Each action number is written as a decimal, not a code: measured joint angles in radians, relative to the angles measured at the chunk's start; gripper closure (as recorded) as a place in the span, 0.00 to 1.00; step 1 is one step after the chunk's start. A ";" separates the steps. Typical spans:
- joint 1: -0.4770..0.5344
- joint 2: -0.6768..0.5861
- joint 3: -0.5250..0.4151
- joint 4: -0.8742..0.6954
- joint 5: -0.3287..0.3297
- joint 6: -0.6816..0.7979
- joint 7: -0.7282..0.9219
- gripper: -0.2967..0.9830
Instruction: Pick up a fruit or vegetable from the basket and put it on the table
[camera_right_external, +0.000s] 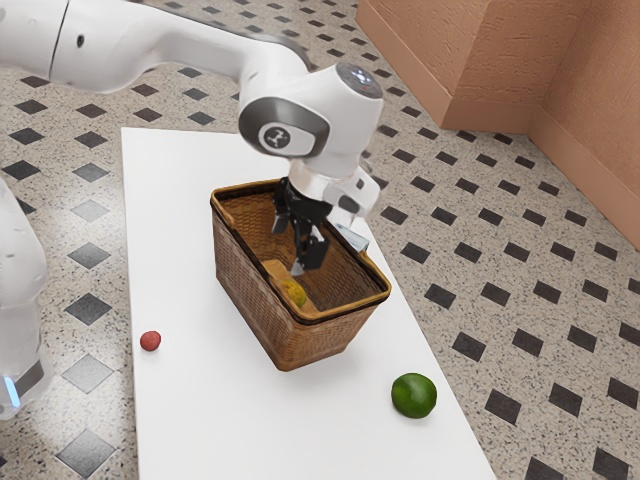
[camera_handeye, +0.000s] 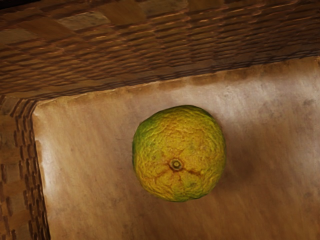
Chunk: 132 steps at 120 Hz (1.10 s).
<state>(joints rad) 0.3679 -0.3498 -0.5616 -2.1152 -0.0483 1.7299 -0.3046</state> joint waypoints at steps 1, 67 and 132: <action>0.001 -0.001 0.000 -0.001 -0.003 0.002 0.002 0.25; 0.021 -0.002 -0.001 -0.087 -0.060 0.122 -0.061 0.23; 0.044 -0.004 -0.015 -0.148 -0.116 0.263 -0.165 0.23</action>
<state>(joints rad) 0.4119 -0.3537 -0.5766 -2.2627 -0.1645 1.9930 -0.4692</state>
